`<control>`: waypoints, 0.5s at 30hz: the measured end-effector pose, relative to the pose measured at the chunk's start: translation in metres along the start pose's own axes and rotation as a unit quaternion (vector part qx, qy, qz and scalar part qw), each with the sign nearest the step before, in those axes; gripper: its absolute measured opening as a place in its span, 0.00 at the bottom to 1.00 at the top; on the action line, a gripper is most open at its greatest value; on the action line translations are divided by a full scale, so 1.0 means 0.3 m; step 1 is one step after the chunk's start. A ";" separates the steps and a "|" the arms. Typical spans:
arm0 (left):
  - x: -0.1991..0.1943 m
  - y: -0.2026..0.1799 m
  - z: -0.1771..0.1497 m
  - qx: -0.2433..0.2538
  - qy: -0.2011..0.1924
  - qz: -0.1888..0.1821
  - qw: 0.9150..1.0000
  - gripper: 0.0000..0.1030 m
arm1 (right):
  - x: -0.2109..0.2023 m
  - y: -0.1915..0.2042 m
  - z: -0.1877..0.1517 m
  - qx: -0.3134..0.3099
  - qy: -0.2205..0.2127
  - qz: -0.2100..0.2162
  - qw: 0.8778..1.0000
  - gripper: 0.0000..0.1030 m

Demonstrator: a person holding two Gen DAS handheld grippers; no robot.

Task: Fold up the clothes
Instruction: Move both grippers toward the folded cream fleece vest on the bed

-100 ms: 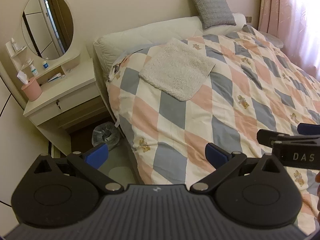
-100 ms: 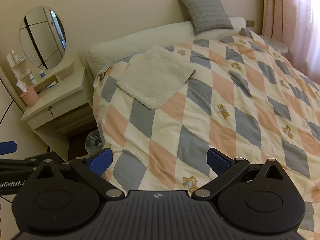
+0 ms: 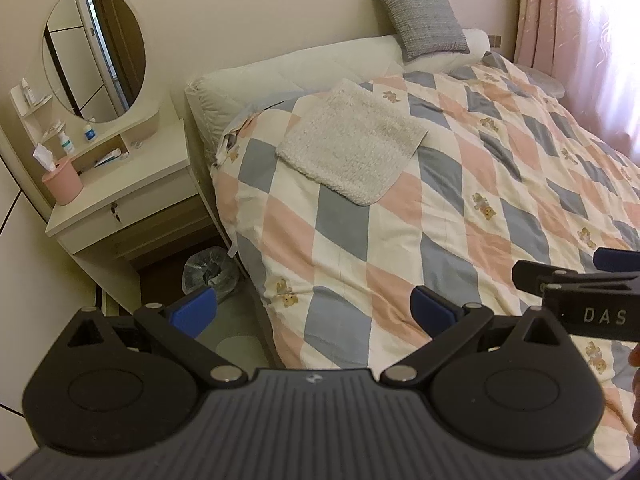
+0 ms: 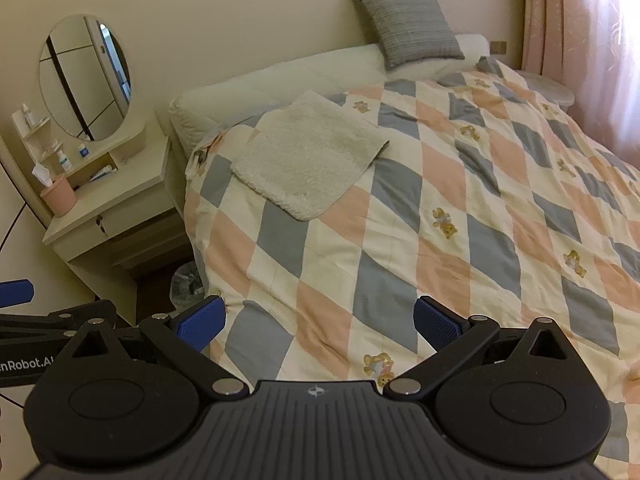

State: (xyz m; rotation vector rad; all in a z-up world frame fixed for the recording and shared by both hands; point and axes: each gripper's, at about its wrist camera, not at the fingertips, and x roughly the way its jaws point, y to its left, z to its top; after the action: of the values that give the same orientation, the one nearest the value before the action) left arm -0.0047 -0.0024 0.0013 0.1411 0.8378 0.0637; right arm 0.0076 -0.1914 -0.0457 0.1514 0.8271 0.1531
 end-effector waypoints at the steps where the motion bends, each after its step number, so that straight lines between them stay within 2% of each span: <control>1: -0.004 -0.002 -0.002 0.000 -0.001 0.000 1.000 0.99 | 0.000 0.001 -0.004 0.000 0.000 0.000 1.000 1.00; 15: -0.058 -0.019 -0.007 0.001 -0.011 0.002 1.000 0.99 | -0.063 -0.006 -0.002 0.001 -0.015 0.007 1.000 1.00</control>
State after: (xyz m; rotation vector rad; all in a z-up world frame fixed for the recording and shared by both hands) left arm -0.0179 -0.0098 0.0117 0.1462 0.8167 0.0651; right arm -0.0053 -0.1968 -0.0329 0.1601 0.7968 0.1628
